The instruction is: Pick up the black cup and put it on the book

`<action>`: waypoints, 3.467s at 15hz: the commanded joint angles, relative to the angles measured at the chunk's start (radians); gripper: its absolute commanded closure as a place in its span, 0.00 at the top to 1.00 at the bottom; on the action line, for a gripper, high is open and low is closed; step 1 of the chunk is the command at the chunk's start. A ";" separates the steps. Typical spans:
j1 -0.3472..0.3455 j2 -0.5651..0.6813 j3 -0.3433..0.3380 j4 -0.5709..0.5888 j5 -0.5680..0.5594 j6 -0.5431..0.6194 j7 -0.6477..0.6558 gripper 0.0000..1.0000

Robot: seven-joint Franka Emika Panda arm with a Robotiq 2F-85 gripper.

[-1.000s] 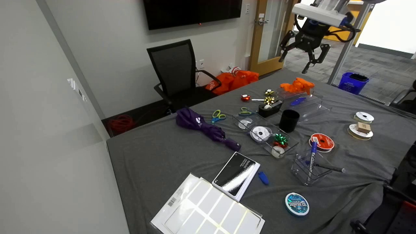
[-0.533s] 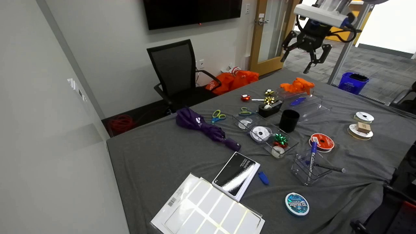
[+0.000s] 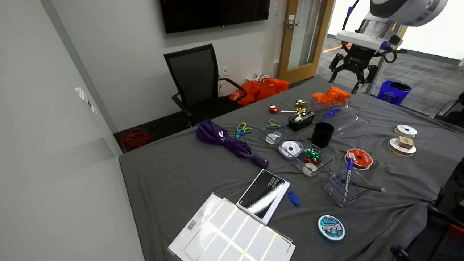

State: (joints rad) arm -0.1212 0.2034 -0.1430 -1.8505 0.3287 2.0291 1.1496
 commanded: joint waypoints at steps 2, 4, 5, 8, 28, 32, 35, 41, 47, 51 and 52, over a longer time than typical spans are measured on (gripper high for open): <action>-0.015 0.099 -0.031 0.057 -0.074 -0.027 -0.009 1.00; -0.022 0.132 -0.037 0.066 -0.086 -0.011 -0.031 1.00; -0.024 0.146 -0.040 0.070 -0.090 0.005 -0.040 1.00; -0.019 0.141 -0.041 0.043 -0.085 0.057 -0.034 1.00; -0.111 0.496 -0.018 0.273 -0.009 0.102 -0.299 1.00; -0.138 0.546 -0.002 0.307 0.024 0.113 -0.437 1.00; -0.142 0.566 0.004 0.313 0.044 0.107 -0.498 1.00; -0.121 0.583 0.023 0.281 0.089 0.122 -0.524 1.00; -0.109 0.613 0.034 0.287 0.127 0.153 -0.499 1.00; -0.104 0.634 0.028 0.280 0.147 0.232 -0.474 1.00; -0.102 0.640 0.026 0.280 0.145 0.245 -0.468 1.00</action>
State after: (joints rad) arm -0.2295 0.8282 -0.1112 -1.5631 0.4501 2.2217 0.6707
